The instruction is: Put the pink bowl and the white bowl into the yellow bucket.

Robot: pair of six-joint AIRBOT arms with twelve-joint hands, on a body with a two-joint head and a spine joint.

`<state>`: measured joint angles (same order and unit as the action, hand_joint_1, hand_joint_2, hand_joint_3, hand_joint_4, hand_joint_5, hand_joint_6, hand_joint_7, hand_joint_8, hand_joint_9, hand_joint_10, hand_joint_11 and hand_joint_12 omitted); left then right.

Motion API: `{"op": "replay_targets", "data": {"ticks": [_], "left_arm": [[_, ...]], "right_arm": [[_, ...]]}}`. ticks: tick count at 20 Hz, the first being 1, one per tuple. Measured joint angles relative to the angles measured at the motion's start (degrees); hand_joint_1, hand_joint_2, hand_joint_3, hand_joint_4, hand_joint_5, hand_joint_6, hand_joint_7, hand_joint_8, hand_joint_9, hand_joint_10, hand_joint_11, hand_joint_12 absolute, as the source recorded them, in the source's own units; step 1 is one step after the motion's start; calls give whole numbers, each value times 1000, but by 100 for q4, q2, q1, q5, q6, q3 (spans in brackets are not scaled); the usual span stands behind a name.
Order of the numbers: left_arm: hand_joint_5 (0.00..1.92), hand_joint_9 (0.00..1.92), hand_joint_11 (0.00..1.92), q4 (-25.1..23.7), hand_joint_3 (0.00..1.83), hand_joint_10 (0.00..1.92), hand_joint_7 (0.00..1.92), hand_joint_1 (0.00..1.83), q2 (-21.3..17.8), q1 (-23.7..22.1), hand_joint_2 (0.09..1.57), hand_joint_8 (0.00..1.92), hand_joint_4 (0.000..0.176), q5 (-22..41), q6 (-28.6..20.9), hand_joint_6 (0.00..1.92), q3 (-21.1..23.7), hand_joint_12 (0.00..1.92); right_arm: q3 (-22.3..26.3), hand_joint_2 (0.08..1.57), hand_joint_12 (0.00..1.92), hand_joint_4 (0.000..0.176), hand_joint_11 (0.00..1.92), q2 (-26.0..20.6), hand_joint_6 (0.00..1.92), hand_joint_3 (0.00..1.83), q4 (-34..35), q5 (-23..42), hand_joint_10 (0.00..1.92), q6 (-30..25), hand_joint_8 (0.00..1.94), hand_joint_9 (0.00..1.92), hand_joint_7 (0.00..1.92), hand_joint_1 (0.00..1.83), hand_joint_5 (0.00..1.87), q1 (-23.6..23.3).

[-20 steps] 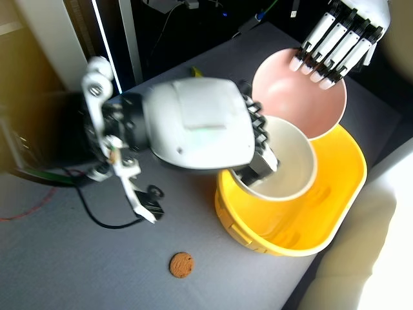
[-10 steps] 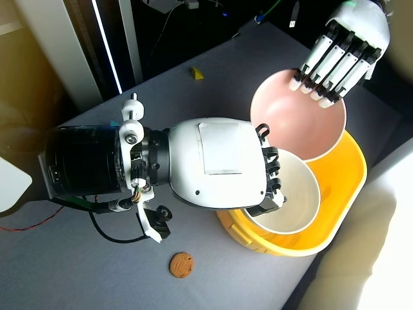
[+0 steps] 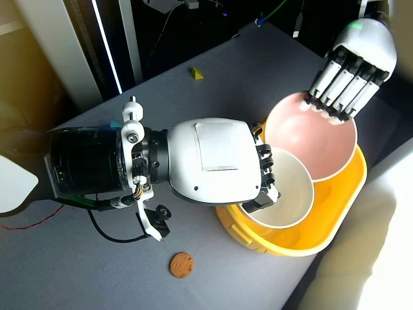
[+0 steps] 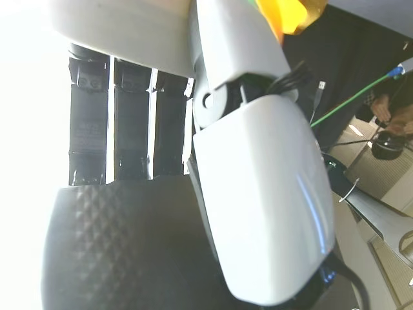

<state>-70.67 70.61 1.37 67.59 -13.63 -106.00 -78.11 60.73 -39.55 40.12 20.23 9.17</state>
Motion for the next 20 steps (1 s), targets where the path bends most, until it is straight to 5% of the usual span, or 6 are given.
{"op": "replay_targets", "data": {"ticks": [3, 4, 6, 11, 14, 20], "left_arm": [[879, 834, 761, -15, 1, 1149, 934, 1366, 0, 0, 1141, 1171, 0, 4, 9, 1109, 0, 1072], [622, 741, 587, -35, 0, 595, 765, 1274, 0, 0, 1136, 536, 0, 2, 11, 587, 0, 1000], [274, 441, 65, -48, 8, 81, 471, 884, 0, 0, 1221, 38, 0, 7, 11, 72, 0, 987], [96, 201, 0, -83, 0, 3, 233, 791, -13, 0, 1188, 1, 0, 17, 13, 2, 63, 594], [0, 4, 0, -221, 0, 0, 4, 450, -155, 83, 1042, 0, 0, -20, 22, 0, 278, 21], [0, 0, 0, -621, 0, 0, 0, 340, -741, 498, 986, 0, 0, -28, -149, 0, 1036, 0]], "right_arm": [[0, 1077, 1129, 0, 937, 0, 911, 2, 2, 0, 1046, 0, 845, 1036, 1053, 1387, 962, 0], [0, 1121, 1176, 0, 809, 0, 1092, 5, 4, 0, 1183, 0, 966, 933, 965, 1372, 858, 2], [0, 1103, 1296, 0, 325, 0, 308, 0, 15, -4, 463, 0, 228, 596, 677, 1127, 571, 33], [0, 1117, 1231, 0, 5, 4, 11, 0, 28, 66, 96, -4, 3, 405, 458, 705, 357, 107], [0, 1014, 209, 0, 0, 7, 2, 0, -247, 122, 0, -181, 4, 8, 24, 369, 14, 271], [341, 883, 0, 0, 0, -227, 0, 0, -859, 651, 0, -214, 0, 0, 0, 137, 0, 378]]}}
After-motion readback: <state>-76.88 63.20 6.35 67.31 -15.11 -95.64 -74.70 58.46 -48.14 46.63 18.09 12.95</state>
